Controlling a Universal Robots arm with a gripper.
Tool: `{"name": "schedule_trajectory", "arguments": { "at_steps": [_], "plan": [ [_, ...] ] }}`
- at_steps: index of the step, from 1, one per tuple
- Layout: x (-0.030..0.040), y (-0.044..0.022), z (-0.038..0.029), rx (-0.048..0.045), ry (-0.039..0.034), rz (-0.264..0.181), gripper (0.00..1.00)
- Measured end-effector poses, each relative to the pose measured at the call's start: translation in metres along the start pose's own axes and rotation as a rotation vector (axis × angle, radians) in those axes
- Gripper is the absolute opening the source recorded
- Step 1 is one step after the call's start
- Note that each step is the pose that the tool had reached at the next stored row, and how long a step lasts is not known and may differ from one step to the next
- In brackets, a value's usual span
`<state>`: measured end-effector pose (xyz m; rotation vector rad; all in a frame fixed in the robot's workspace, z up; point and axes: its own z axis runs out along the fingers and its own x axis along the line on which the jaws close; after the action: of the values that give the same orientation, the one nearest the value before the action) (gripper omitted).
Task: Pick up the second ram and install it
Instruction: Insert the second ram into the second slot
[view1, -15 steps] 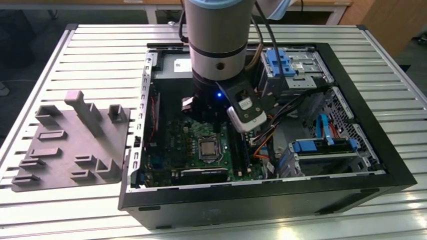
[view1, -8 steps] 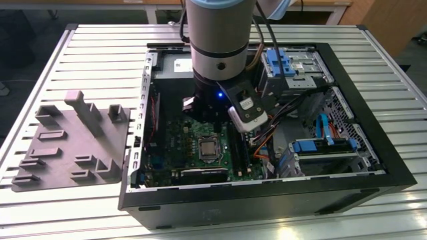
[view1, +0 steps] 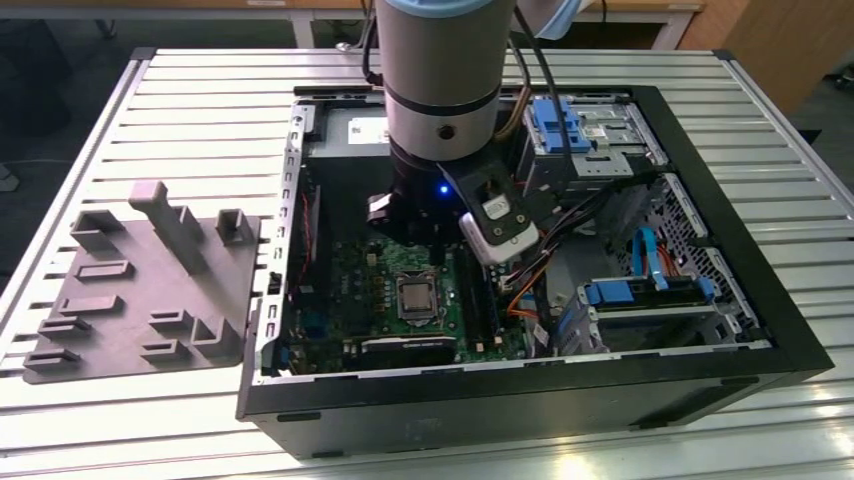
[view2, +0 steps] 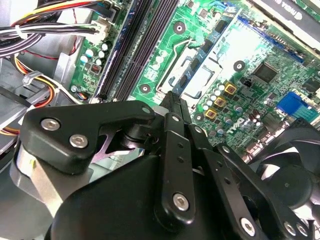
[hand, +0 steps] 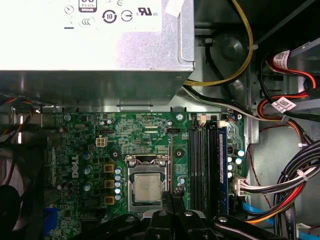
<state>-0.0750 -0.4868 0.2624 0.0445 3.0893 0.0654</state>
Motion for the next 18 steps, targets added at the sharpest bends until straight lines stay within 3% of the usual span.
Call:
{"name": "schedule_trajectory", "arguments": {
  "at_steps": [18],
  "plan": [
    [-0.0048, 0.0001, 0.0003, 0.0, 0.0, 0.0, 0.12]
  ]
}}
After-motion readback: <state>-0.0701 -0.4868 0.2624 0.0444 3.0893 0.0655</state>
